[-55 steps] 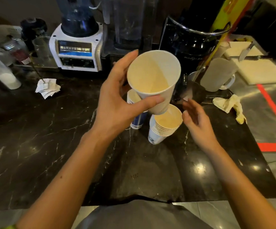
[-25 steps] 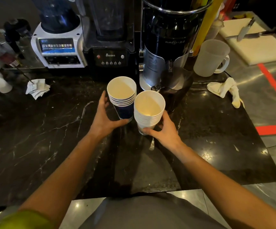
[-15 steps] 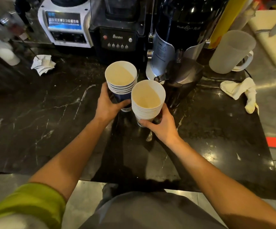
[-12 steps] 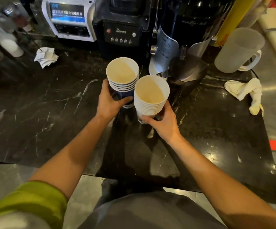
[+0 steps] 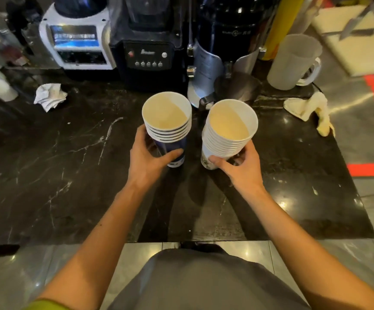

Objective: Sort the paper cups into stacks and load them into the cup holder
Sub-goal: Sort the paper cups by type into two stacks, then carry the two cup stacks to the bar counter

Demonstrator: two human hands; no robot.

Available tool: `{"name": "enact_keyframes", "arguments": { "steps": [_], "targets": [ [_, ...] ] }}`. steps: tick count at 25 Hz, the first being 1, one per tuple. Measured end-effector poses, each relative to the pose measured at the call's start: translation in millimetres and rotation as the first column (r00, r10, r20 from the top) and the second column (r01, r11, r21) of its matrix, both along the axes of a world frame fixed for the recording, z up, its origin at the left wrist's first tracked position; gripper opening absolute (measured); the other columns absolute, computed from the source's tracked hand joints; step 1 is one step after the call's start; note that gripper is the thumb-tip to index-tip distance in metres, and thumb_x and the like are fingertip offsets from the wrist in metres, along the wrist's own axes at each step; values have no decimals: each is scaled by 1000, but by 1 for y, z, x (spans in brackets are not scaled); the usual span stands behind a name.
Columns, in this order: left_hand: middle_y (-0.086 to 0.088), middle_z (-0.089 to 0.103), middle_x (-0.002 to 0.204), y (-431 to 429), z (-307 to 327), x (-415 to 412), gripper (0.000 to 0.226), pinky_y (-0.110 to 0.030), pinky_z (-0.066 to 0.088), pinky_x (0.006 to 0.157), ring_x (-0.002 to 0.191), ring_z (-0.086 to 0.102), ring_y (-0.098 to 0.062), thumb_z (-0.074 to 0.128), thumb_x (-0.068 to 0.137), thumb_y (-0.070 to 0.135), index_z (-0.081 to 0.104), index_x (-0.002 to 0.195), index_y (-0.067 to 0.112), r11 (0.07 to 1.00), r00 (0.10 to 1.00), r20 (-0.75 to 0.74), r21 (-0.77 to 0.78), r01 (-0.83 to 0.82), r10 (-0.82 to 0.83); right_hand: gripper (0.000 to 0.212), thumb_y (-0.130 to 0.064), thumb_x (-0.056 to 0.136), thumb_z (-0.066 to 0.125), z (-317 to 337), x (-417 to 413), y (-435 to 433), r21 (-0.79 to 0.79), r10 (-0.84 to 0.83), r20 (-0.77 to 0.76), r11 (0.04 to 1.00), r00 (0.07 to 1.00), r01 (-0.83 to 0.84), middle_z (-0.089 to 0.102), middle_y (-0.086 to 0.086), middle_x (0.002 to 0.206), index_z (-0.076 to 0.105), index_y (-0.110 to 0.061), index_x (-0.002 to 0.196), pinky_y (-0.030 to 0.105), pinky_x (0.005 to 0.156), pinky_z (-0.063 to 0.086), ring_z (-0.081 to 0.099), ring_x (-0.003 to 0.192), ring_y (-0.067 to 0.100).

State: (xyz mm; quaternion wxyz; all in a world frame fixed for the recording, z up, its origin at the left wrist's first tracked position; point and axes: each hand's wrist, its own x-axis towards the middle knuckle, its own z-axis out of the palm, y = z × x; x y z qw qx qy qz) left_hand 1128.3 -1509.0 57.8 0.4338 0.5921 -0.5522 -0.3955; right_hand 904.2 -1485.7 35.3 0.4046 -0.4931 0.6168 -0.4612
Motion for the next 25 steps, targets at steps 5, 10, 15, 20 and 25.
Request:
{"name": "enact_keyframes", "arguments": {
  "steps": [5, 10, 15, 20, 25],
  "targets": [
    [3, 51, 142, 7, 4, -31, 94, -42, 44, 108, 132, 47, -12, 89, 64, 29, 38, 142, 21, 975, 973, -59, -22, 220, -221, 81, -21, 70, 87, 15, -20, 60, -62, -279, 48, 958, 959, 281, 59, -6, 133, 46, -15, 139, 35, 103, 48, 55, 123, 6],
    [5, 59, 130, 27, -3, -93, 88, -42, 47, 104, 123, 55, -10, 91, 61, 23, 45, 134, 15, 901, 896, -103, -28, 432, -433, 73, -17, 67, 88, 27, -44, 134, -91, -513, -34, 856, 857, 509, 61, -10, 122, 52, -11, 130, 13, 93, 47, 58, 113, -3],
    [8, 55, 130, 65, 10, -172, 85, -39, 44, 108, 127, 51, -11, 90, 63, 20, 43, 134, 22, 761, 756, -98, -41, 647, -648, 78, -26, 64, 87, 37, -95, 200, -107, -670, -21, 739, 742, 665, 64, 0, 125, 52, -9, 131, 23, 98, 48, 60, 117, 8],
    [25, 57, 119, 105, 23, -286, 82, -27, 48, 100, 119, 56, -2, 91, 60, 24, 45, 127, 34, 646, 638, -111, -77, 759, -762, 72, -21, 66, 86, 44, -173, 259, -152, -802, 40, 585, 596, 797, 66, -6, 121, 54, -11, 129, 25, 99, 49, 61, 115, 7],
    [7, 59, 129, 178, 35, -426, 83, -22, 47, 101, 121, 55, -4, 89, 63, 9, 46, 134, 17, 417, 403, -132, -108, 902, -906, 71, -17, 67, 88, 49, -273, 347, -162, -920, 37, 379, 390, 911, 65, -8, 120, 54, -12, 130, 28, 101, 49, 61, 114, 6]
  ]
}}
